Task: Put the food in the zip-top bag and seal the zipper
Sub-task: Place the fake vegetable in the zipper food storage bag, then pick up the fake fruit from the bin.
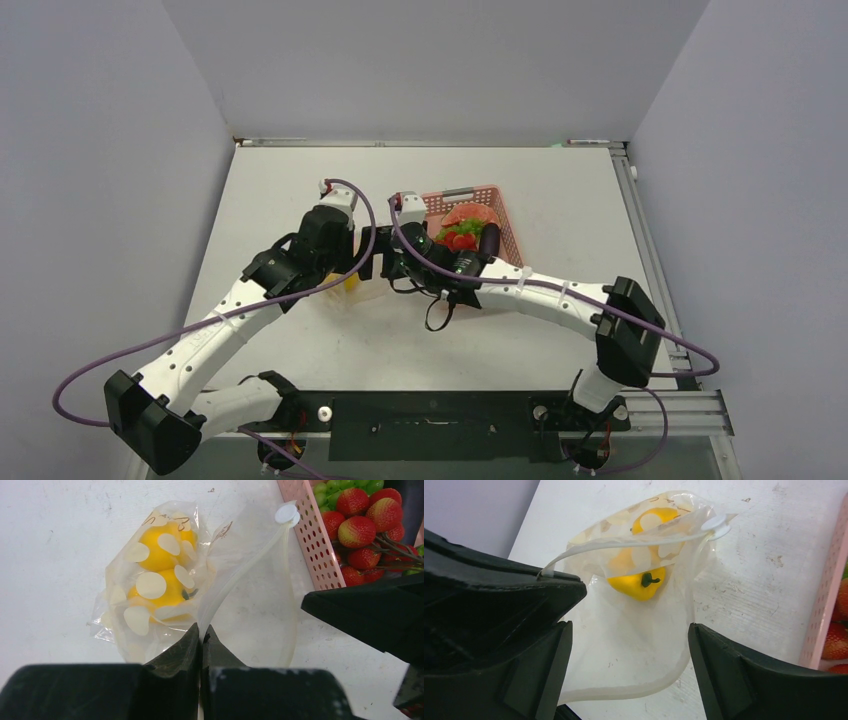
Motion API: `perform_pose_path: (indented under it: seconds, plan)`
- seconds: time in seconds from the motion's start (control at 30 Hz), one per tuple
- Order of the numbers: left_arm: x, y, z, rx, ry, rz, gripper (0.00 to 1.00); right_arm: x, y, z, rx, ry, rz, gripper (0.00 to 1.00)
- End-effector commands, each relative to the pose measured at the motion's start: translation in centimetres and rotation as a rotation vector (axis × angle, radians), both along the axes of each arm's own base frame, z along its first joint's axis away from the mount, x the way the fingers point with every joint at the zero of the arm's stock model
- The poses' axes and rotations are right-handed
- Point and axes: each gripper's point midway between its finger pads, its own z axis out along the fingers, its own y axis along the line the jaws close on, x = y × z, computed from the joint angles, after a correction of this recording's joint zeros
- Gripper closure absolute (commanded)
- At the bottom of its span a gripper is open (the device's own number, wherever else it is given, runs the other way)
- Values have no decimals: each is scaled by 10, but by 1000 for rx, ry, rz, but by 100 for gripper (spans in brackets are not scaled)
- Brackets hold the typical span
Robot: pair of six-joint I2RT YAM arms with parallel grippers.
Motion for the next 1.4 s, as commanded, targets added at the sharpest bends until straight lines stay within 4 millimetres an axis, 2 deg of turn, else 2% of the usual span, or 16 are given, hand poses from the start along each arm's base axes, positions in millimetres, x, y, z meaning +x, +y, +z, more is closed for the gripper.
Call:
perform_pose_path:
  seconds: [0.0,0.2,0.4,0.63,0.9,1.13,1.37]
  plan:
    - [5,-4,13,-39,-47,3,100,3,-21,44,50,-94,-59,13]
    - [5,-4,12,-37,-45,4,100,11,-59,47,-8,-127,-138,13]
    - [6,-5,11,-33,-40,3,100,20,-99,42,-47,-120,-205,14]
    - [7,-5,8,-28,-34,4,100,30,-153,18,-165,-84,-296,14]
    - [8,-7,5,-23,-23,-1,100,31,-223,10,-354,-121,-463,14]
    - [8,-7,4,-19,-20,-1,100,27,-257,2,-449,-98,-525,19]
    - [7,-7,5,-23,-23,-2,100,26,-283,-19,-545,-34,-554,25]
